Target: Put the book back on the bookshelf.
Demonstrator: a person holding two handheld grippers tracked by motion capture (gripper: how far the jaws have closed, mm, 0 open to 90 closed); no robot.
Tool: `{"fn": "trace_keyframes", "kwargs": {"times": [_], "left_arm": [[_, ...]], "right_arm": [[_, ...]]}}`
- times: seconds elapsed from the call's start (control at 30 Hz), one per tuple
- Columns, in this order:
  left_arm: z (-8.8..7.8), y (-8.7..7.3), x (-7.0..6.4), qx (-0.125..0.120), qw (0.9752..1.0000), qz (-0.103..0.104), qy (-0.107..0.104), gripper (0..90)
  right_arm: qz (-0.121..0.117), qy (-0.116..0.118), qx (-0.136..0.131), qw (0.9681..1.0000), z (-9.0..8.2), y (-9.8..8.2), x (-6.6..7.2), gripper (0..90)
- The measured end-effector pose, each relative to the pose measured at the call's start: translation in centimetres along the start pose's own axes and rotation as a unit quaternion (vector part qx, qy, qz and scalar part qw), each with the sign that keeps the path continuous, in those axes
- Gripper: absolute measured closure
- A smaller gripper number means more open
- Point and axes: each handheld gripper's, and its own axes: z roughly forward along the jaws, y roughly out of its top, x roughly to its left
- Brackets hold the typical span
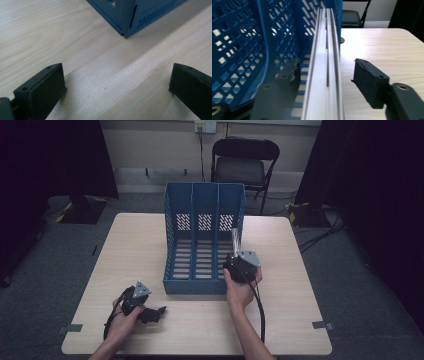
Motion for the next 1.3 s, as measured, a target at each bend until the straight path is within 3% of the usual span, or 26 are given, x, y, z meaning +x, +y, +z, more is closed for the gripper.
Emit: {"fn": "trace_keyframes", "kwargs": {"times": [0.2, 0.43, 0.6, 0.7, 0.93, 1.03, 1.2, 1.3], "left_arm": [[0.0, 0.0, 0.0, 0.0, 1.0, 0.0, 0.001, 0.0], [0.0, 0.0, 0.0, 0.0, 1.0, 0.0, 0.002, 0.0], [0.0, 0.0, 0.0, 0.0, 1.0, 0.0, 0.002, 0.0], [0.0, 0.0, 0.0, 0.0, 1.0, 0.001, 0.001, 0.0], [0.0, 0.0, 0.0, 0.0, 1.0, 0.0, 0.001, 0.0], [0.0, 0.0, 0.0, 0.0, 1.0, 0.0, 0.001, 0.0], [0.0, 0.0, 0.0, 0.0, 1.0, 0.001, 0.001, 0.0], [0.0, 0.0, 0.0, 0.0, 1.0, 0.001, 0.0, 0.0]], "right_arm": [[0.005, 0.006, -0.011, 0.9999, -0.4, 0.1, 0.0, 28.1], [0.019, 0.048, -0.018, 0.9985, -1.0, 0.5, -0.6, 20.6], [0.043, 0.081, -0.018, 0.9957, -1.4, 0.8, -1.6, 16.2], [0.036, 0.096, -0.01, 0.9947, -1.7, 0.9, -1.9, 14.2], [0.057, 0.136, -0.004, 0.9891, -2.5, 1.0, -2.8, 14.2], [0.045, 0.14, 0.0, 0.9892, -3.2, 1.0, -3.4, 14.3], [0.037, 0.161, 0.006, 0.9863, -4.0, 0.4, -4.5, 14.1], [0.032, 0.16, 0.017, 0.9864, -4.5, 0.2, -4.9, 14.3]]}}
